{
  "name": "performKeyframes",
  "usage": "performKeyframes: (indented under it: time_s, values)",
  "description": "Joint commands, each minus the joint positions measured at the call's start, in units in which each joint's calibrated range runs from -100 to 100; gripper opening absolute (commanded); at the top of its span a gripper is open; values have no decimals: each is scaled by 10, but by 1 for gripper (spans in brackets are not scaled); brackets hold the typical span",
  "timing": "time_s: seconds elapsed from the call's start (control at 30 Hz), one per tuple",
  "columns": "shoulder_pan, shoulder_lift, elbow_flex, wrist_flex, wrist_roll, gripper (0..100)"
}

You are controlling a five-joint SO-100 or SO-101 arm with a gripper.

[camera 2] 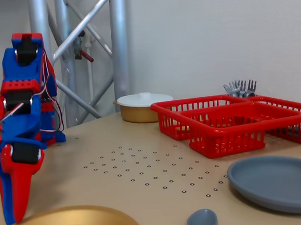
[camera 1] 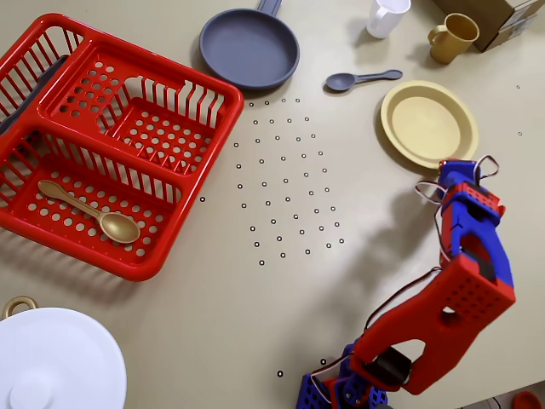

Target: Grasp the plate, place it on the cross drawn on the table.

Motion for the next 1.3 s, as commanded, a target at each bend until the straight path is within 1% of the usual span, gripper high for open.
performKeyframes:
  time_s: [0.0,0.2,0.27,0.37,0.5,0.7,0.83,0.9,1.13,1.27]
  values:
    - [7,-100,16,-15,8,14]
    - [13,-226,140,-15,7,15]
    - [8,-281,168,7,0,15]
    - [-13,-357,187,49,-19,11]
    - [-72,-441,205,78,-54,0]
    - [-187,-539,258,96,-114,0]
    - [-242,-629,347,85,-161,0]
    - [-265,-684,400,95,-173,0]
    - [-320,-855,559,184,-187,0]
    - [-355,-935,647,227,-172,0]
